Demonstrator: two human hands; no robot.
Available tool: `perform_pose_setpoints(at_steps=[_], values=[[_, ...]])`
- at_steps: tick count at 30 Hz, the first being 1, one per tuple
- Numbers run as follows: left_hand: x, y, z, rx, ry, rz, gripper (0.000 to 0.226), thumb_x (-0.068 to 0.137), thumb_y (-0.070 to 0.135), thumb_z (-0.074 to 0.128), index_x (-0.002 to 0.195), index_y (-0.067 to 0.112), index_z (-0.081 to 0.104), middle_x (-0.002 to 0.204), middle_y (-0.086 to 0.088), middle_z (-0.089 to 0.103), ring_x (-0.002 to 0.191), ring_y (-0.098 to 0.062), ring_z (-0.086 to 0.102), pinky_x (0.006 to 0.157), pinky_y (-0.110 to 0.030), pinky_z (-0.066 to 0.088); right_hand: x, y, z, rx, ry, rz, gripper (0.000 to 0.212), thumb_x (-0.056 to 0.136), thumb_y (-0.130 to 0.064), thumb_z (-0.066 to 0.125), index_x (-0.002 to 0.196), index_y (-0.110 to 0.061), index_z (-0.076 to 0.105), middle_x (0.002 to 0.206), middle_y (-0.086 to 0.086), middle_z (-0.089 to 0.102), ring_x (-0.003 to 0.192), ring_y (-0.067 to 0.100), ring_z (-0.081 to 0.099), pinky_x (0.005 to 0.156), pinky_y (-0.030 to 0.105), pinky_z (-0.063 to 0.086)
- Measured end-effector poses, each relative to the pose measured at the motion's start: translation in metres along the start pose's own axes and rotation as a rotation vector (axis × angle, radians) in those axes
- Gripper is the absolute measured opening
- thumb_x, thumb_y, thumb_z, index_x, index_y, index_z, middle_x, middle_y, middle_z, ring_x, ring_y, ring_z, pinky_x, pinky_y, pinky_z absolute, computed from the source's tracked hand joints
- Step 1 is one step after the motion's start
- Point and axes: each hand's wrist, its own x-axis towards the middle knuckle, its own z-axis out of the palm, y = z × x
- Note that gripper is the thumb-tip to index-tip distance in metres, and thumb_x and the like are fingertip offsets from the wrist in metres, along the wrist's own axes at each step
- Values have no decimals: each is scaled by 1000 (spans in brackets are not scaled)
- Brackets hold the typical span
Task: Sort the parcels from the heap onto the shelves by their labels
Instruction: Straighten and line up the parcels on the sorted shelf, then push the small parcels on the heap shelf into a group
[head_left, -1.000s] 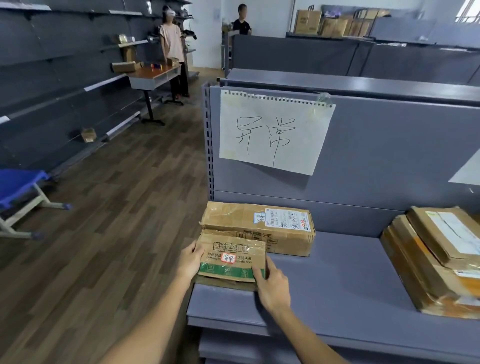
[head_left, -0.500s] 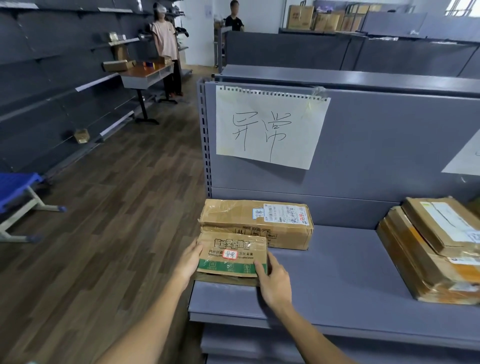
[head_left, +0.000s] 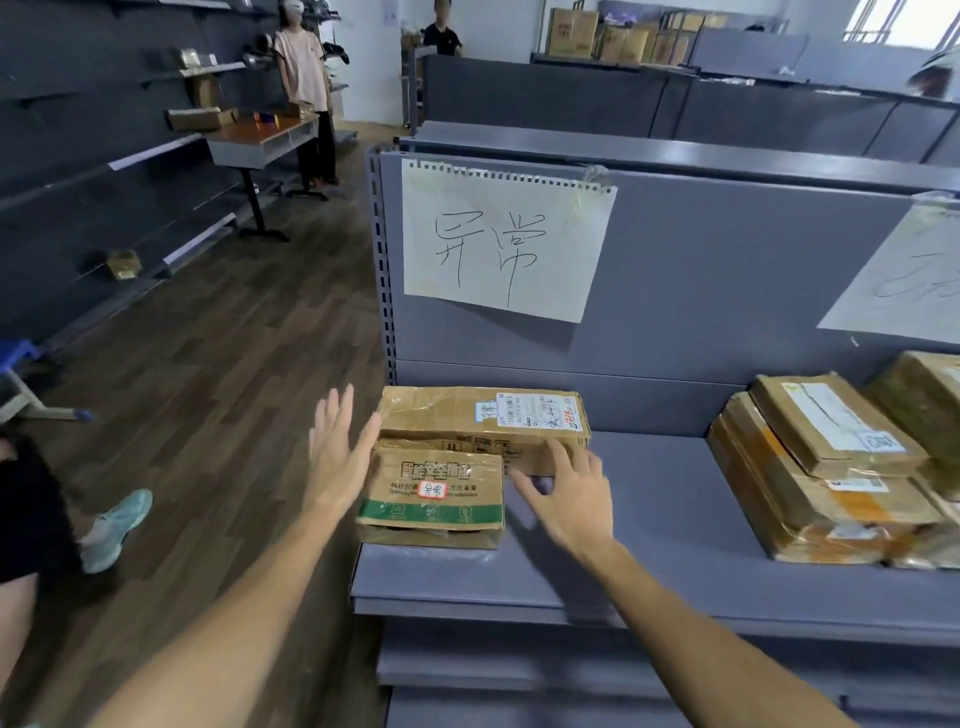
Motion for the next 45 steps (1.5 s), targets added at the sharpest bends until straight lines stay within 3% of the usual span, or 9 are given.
perform_pose_setpoints(at_steps=[5,11,16,22,26,30,36,42,45], values=[[-9,45,-4,94,56,202,80,90,76,26,158,34,14,166,10,-3,151,-7,-12,122,-42,-8,19,30,-59,-165,16,-46,89,87,-80,39,159,-30,21,166,13,19,152,34,13,121,46,19],[-35,150,46,73,30,317,78,89,70,36,157,35,24,168,6,6,154,-11,-6,125,-45,-5,12,113,-153,-145,127,49,92,86,-80,40,160,-33,12,168,14,11,154,35,7,123,47,14],[-76,280,171,-32,-116,454,81,84,76,38,155,36,30,168,5,12,155,-14,-1,125,-46,1,-29,243,-249,-140,253,211,109,69,-95,13,157,-32,25,164,14,23,150,36,19,120,49,24],[-168,453,351,-103,-355,651,67,99,55,48,156,27,29,168,-3,12,155,-21,2,123,-46,4,-120,431,-359,-195,346,449,103,74,-93,30,157,-33,24,164,16,23,150,36,21,116,51,28],[-241,551,439,-196,-457,757,76,94,70,40,155,25,33,167,-3,14,155,-23,6,124,-46,5,-187,535,-411,-261,390,627,111,65,-93,12,159,-34,16,164,15,23,150,35,21,118,47,28],[-304,627,516,-225,-526,879,93,76,79,26,153,27,37,166,-9,20,155,-28,8,124,-51,9,-244,621,-447,-231,454,793,111,64,-93,15,159,-36,19,164,13,26,150,35,23,119,47,26],[-383,726,638,-303,-676,1011,85,82,81,20,155,38,29,168,4,12,155,-12,-2,125,-47,0,-302,732,-494,-297,457,985,101,77,-90,32,159,-36,15,164,11,24,151,33,19,119,44,26],[-431,833,761,-376,-775,1056,90,79,83,20,155,36,30,168,1,14,155,-15,-1,123,-49,0,-323,844,-560,-349,475,1119,93,81,-83,44,158,-34,22,162,12,27,150,32,23,117,44,28],[-454,881,816,-395,-802,1089,91,78,83,22,154,35,34,167,0,17,155,-16,2,124,-49,1,-325,894,-597,-351,541,1187,105,69,-92,32,156,-33,28,160,14,33,148,33,27,115,45,32]])
